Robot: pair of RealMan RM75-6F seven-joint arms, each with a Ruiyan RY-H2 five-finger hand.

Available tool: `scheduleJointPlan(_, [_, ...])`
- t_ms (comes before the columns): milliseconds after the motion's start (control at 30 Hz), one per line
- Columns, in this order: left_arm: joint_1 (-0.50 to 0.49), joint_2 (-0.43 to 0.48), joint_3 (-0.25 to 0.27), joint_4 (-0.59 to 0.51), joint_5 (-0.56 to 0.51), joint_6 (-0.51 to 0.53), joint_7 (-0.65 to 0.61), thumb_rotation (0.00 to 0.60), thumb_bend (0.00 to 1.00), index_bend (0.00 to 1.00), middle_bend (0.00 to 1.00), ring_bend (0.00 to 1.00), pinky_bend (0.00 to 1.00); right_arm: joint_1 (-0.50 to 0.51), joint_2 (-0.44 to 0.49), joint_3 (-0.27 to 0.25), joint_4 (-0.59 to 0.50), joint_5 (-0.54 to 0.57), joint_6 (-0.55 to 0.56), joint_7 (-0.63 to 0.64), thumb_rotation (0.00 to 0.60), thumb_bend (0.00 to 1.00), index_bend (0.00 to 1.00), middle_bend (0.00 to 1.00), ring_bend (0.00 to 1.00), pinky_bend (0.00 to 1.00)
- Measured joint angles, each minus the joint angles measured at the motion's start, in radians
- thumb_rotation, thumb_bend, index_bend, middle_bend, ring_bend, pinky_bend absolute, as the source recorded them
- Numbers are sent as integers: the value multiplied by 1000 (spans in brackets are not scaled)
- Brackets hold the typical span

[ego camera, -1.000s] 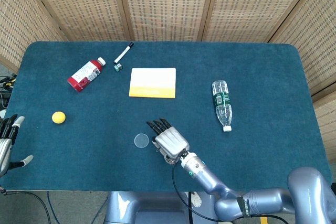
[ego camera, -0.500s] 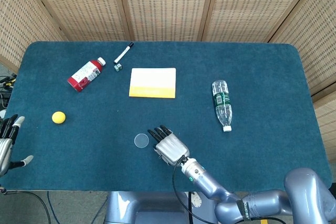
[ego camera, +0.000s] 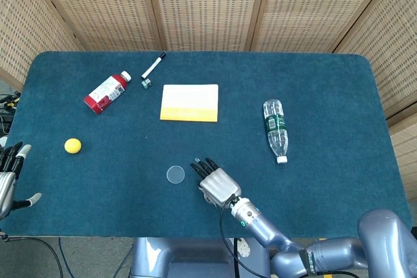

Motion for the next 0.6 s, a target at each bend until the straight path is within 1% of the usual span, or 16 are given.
scheduleJointPlan(33, [0,0,0,0,0,0,0,600,0,0,0,0,0,0,2,0,-1,2,-2,2,600,338,513,0,0,8])
scheduleJointPlan(67, [1,0,0,0,0,1,0,600,0,0,0,0,0,0,4,1,-2,5,-5,3,600,297,482,0,0,8])
scheduleJointPlan(133, [1,-1,0,1,0,1,-1,600,0,0,0,0,0,-1,10,4,-5,10,-9,10,600,264,455,0,0,8])
scheduleJointPlan(400, [-1,0,0,2,0,-2,-3,600,0,0,0,0,0,-6,36,17,-33,6,-4,29,600,256,451,0,0,8])
scheduleJointPlan(600, [-1,1,0,2,-1,-1,-8,600,0,0,0,0,0,-18,96,46,-102,-20,29,63,600,257,451,0,0,8])
